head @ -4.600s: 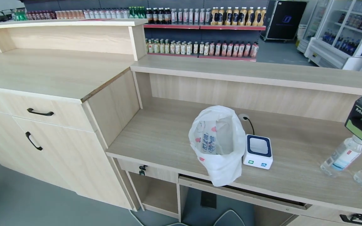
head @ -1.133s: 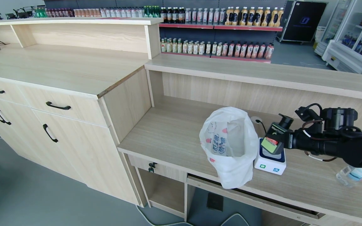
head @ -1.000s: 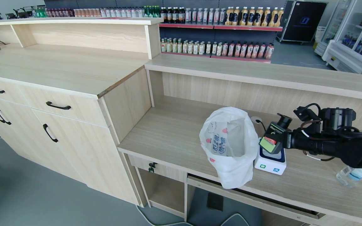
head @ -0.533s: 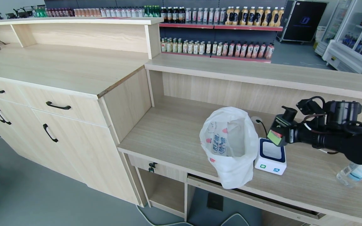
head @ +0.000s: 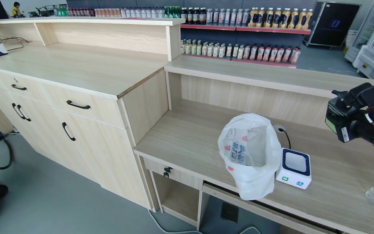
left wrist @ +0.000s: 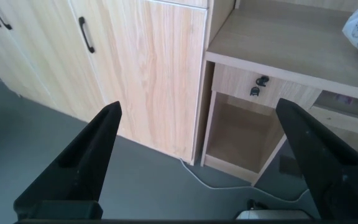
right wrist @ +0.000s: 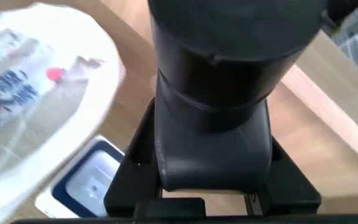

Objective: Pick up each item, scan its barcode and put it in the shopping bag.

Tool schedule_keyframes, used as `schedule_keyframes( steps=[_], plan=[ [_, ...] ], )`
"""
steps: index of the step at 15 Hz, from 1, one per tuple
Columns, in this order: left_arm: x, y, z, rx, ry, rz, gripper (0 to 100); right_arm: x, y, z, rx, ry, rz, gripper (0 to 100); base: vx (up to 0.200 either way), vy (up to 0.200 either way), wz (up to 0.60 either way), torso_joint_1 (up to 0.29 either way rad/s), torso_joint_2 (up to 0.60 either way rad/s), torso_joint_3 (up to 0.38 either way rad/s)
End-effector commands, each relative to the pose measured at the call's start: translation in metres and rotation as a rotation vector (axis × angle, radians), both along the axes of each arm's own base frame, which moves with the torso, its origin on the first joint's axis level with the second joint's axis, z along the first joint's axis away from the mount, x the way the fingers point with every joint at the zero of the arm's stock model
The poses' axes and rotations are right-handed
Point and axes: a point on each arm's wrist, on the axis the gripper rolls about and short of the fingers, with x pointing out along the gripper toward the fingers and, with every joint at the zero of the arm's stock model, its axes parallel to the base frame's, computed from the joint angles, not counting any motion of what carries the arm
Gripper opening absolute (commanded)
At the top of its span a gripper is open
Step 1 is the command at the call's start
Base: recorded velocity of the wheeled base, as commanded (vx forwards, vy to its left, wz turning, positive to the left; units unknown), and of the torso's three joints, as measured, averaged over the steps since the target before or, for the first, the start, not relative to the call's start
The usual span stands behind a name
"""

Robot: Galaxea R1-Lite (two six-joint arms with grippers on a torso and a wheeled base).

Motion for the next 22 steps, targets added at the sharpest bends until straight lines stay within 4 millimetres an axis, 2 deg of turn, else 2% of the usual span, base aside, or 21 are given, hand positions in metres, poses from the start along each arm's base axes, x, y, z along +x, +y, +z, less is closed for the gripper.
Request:
schedule_keyframes(
  steps=[1, 2, 3, 5, 7, 11, 14, 22],
  plan=[
    [0.000, 0.000, 0.000, 0.000, 0.000, 0.000, 100, 0.032, 0.028, 0.004, -0.001, -0.069, 0.080, 0, 0.000, 0.000, 0.60, -0.002, 0.01, -0.002],
    [0.000, 0.000, 0.000, 0.000, 0.001, 0.000, 100, 0.049, 0.034, -0.005, 0.019, -0.037, 0.115, 0, 0.000, 0.000, 0.00, 0.000, 0.00, 0.000],
    [0.000, 0.000, 0.000, 0.000, 0.000, 0.000, 100, 0.066, 0.036, -0.026, 0.030, 0.038, 0.126, 0, 0.000, 0.000, 0.00, 0.000, 0.00, 0.000],
    [0.000, 0.000, 0.000, 0.000, 0.001, 0.000, 100, 0.085, 0.044, -0.061, 0.098, 0.135, 0.135, 0, 0.000, 0.000, 0.00, 0.000, 0.00, 0.000],
    [0.000, 0.000, 0.000, 0.000, 0.000, 0.000, 100, 0.098, 0.054, -0.083, 0.238, 0.191, 0.131, 0, 0.000, 0.000, 0.00, 0.000, 0.00, 0.000],
    [0.000, 0.000, 0.000, 0.000, 0.000, 0.000, 100, 0.115, 0.066, -0.103, 0.431, 0.229, 0.111, 0, 0.000, 0.000, 0.00, 0.000, 0.00, 0.000],
    [0.000, 0.000, 0.000, 0.000, 0.000, 0.000, 100, 0.123, 0.066, -0.124, 0.439, 0.270, 0.091, 0, 0.000, 0.000, 0.00, 0.000, 0.00, 0.000],
    [0.000, 0.000, 0.000, 0.000, 0.000, 0.000, 100, 0.148, 0.065, -0.154, 0.447, 0.262, 0.082, 0, 0.000, 0.000, 0.00, 0.000, 0.00, 0.000]
  ],
)
